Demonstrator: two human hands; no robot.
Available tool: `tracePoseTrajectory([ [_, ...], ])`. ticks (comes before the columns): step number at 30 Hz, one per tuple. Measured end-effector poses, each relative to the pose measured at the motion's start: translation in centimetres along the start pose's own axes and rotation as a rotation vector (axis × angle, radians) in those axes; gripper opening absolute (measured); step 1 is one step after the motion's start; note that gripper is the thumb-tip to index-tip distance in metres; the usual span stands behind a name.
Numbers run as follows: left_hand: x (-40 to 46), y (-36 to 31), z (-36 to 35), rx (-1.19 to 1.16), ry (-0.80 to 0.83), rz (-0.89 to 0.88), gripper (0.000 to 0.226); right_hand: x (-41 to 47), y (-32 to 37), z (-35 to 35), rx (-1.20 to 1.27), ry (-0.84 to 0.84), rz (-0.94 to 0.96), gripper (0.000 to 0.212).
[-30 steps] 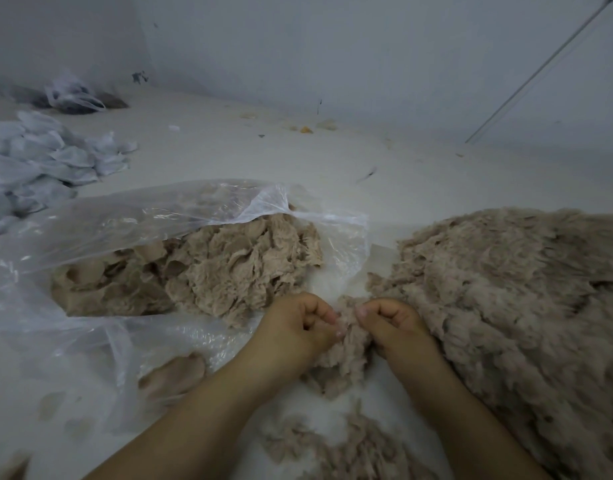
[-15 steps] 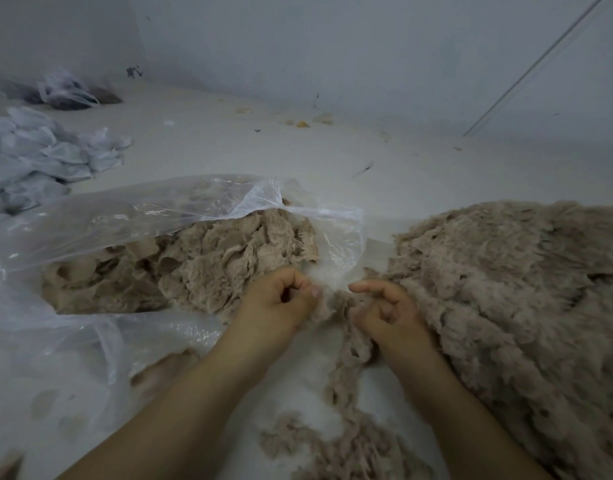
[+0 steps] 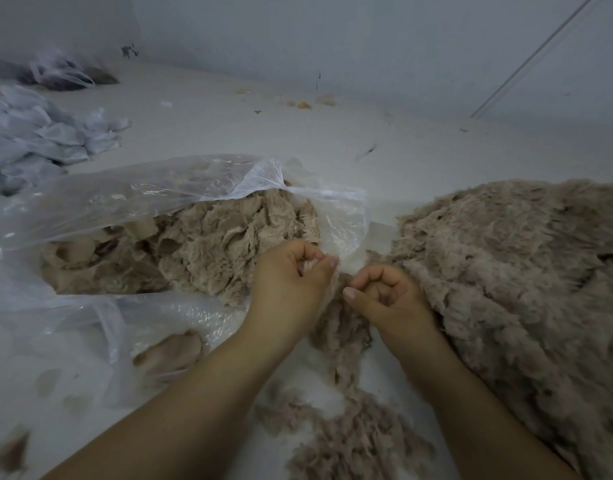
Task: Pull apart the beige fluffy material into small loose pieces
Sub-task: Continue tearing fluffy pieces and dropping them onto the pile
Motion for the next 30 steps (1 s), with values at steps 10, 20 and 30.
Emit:
tracePoseTrajectory([
  [10, -1.5, 0.9, -2.1, -0.108, 0.28, 0.266, 0.025, -1.1, 0.9, -1.1, -0.027, 0.174, 0.075, 0.017],
  [20, 0.0, 0.1, -2.5, 0.047, 0.494, 0.238, 0.022, -1.2, 0.6, -0.9, 0.045, 0.166, -0.041, 0.05],
  [30, 0.6, 0.2, -3.2, -0.004, 0.399, 0.194, 0.02, -1.1, 0.8, -0.9, -0.012, 0.181, 0.005, 0.024],
])
Point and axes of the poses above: each hand's wrist, its own x-axis towards the middle knuckle, its own z-axis out of the back of the hand, y = z × x, the point moved 7 cm from there along x, towards the middle knuckle, and after that the axes turned 10 degrees about -y, right-handed, at the moved point
